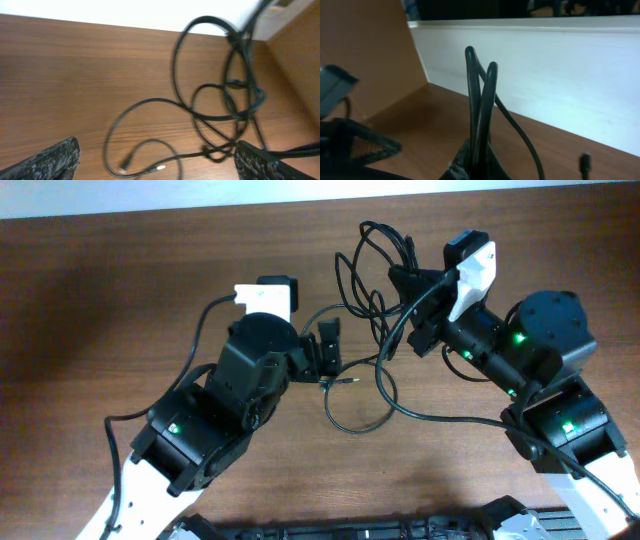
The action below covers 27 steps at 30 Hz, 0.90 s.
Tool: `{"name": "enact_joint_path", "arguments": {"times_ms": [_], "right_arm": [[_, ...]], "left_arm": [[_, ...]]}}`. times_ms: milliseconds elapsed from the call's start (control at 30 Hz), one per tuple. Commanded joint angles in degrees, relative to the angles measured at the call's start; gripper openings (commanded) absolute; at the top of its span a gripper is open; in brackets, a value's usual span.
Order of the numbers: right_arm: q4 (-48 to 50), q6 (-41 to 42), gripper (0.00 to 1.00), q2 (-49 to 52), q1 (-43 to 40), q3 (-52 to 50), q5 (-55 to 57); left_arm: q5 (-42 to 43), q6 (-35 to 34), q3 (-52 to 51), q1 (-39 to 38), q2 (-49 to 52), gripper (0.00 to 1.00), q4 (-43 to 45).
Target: Untangle cables
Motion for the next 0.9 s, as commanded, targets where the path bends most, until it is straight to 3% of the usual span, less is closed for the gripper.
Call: {"name": "enact_joint_path", "arguments": {"times_ms": [0,400,500,667,767,867], "right_arm": [[1.49,2.6,0.04,-1.09,-0.09,0.15,-4.7],[5.53,6.25,0.04,-2.64,-0.09,0.17,-13.46],[5.53,6.84,0.04,-3.26,-0.09,0.17,-13.49],[5.49,6.82,0.04,-5.2,-0.09,0.17,-13.46],[5.27,6.8,0.04,-5.73,-0.09,0.17,-13.44],[3.32,6.54,0.04,-5.75,-0.11,0.17,-12.33]], "left_arm": [[7.8,-1.77,1.09,0.09,1.29,0.99,2.34],[5.55,-1.92,1.09,0.09,6.56,0.99,6.95],[-3.67,-1.9,1.09,0.11,7.96,0.99,7.65],[-30.05,0.7,1.09,2.36,9.79,0.99,6.84],[-35.41,0.7,1.09,7.06,9.73,0.99,6.05],[-32.7,0.68,1.09,14.23,9.64,0.99,4.63]]}}
